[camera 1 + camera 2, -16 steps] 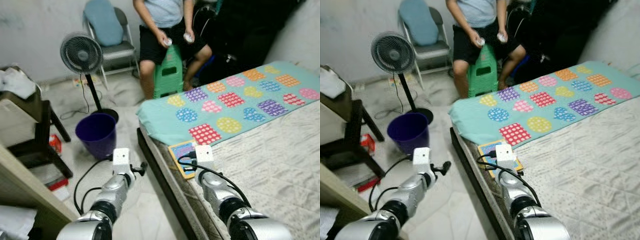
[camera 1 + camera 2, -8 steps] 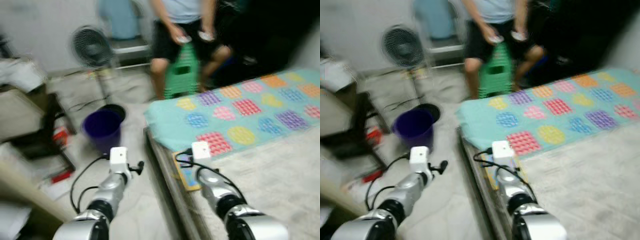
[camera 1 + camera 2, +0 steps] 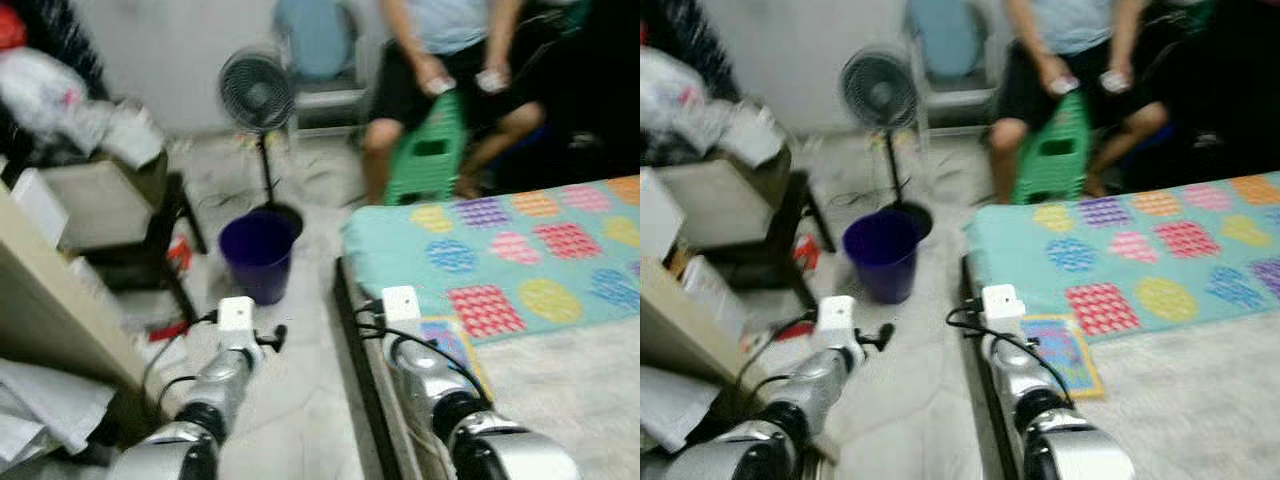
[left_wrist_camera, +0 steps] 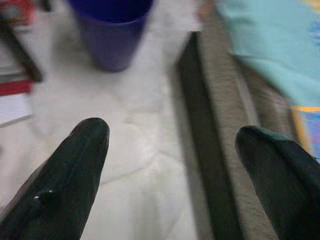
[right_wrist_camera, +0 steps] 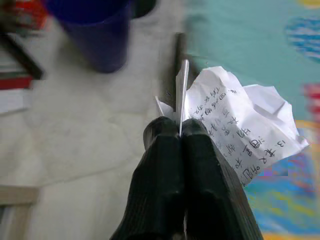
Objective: Clean up the room
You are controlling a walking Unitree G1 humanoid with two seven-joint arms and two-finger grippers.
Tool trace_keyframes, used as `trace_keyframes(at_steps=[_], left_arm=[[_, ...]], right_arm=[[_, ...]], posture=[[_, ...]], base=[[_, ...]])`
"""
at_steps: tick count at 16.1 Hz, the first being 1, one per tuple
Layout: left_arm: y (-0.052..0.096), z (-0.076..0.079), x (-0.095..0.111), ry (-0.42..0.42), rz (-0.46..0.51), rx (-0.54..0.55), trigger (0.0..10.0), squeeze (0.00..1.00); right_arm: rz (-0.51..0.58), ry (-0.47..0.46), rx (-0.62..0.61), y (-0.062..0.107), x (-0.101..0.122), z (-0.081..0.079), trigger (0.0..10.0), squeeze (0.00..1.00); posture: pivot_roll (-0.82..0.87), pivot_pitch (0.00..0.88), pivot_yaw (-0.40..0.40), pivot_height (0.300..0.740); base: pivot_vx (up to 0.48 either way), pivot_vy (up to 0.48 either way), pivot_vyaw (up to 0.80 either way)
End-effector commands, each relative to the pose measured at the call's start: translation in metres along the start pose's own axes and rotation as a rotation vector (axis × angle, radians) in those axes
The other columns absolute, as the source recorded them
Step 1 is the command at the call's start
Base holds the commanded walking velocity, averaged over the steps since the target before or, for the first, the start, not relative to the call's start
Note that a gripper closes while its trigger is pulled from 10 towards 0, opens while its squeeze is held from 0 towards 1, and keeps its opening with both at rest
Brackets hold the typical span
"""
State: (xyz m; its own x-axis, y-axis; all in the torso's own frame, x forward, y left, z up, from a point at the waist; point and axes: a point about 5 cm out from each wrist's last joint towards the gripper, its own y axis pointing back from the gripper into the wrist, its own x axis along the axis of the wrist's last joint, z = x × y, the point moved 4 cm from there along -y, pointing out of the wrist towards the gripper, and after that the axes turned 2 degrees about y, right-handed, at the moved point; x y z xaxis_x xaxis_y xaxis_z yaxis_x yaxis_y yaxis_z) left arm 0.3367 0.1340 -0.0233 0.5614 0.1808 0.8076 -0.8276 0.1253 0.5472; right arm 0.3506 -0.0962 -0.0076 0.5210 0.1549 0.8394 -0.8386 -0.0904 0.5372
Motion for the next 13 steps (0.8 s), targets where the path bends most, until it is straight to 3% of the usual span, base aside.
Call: trace_keyframes(at_steps=[1, 10, 13], left_arm=[[-0.0006, 0.0016, 0.0017, -0.004, 0.001, -0.006, 10.0, 0.0], [-0.0007, 0.002, 0.0016, -0.004, -0.001, -0.007, 10.0, 0.0], [-0.0007, 0.0021, 0.0013, -0.006, -0.003, -0.005, 10.0, 0.0]], right_arm=[[0.009, 0.004, 0.008, -0.0005, 0.0043, -0.0034, 10.0, 0.0], [0.007, 0.007, 0.008, -0.0006, 0.0042, -0.0031, 10.0, 0.0], [0.009, 0.007, 0.009, -0.0006, 0.0046, -0.003, 10.0, 0.0]], posture=[[-0.16, 0.0, 0.026, 0.74], [-0.16, 0.0, 0.026, 0.74], [-0.16, 0.0, 0.026, 0.74]], base=[[0.36, 0.0, 0.77], [0.387, 0.0, 0.07], [0.355, 0.0, 0.64]])
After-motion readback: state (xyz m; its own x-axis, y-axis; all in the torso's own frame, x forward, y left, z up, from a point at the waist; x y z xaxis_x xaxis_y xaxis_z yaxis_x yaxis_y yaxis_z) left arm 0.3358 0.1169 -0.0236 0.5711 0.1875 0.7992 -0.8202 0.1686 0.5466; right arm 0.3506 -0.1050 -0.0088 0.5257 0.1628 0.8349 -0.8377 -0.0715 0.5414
